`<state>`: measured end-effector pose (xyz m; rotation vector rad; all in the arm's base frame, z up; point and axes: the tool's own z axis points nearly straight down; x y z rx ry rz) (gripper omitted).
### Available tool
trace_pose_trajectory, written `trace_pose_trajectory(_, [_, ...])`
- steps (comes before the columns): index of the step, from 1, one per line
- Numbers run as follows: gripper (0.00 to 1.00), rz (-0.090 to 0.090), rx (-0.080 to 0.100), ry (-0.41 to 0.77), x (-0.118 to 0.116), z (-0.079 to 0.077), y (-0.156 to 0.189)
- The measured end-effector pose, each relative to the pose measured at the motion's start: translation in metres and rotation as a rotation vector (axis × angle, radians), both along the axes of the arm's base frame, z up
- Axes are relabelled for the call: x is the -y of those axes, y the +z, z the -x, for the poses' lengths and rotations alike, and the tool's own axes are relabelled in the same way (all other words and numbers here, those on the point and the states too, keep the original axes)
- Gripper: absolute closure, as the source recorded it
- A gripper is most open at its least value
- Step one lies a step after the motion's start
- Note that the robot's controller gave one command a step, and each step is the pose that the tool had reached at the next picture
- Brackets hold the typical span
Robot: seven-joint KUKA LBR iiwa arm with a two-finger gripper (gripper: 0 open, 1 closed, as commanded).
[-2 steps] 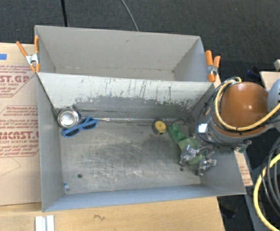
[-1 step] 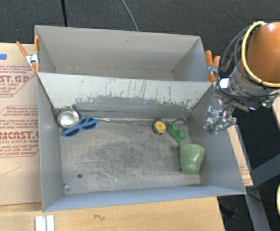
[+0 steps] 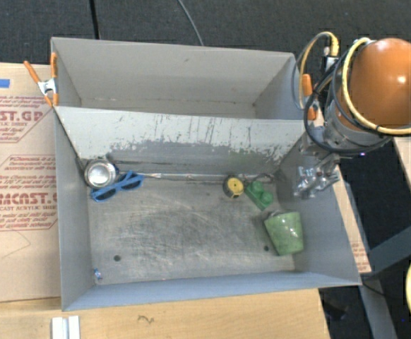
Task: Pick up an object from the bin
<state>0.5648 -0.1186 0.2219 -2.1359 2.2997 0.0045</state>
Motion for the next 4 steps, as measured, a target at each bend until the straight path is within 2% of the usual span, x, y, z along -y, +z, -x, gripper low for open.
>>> trace_pose_trajectory(1, [0.00,0.000,0.000,-0.002,0.001,0.000,0.000])
trace_pose_trajectory(2, [0.00,-0.013,0.004,0.263,-0.002,0.030,-0.120])
trace_pose_trajectory(3, [1.00,-0.007,0.005,0.260,0.001,0.030,-0.118])
trace_pose_trajectory(4, [1.00,0.004,0.008,0.247,0.000,0.018,0.081])
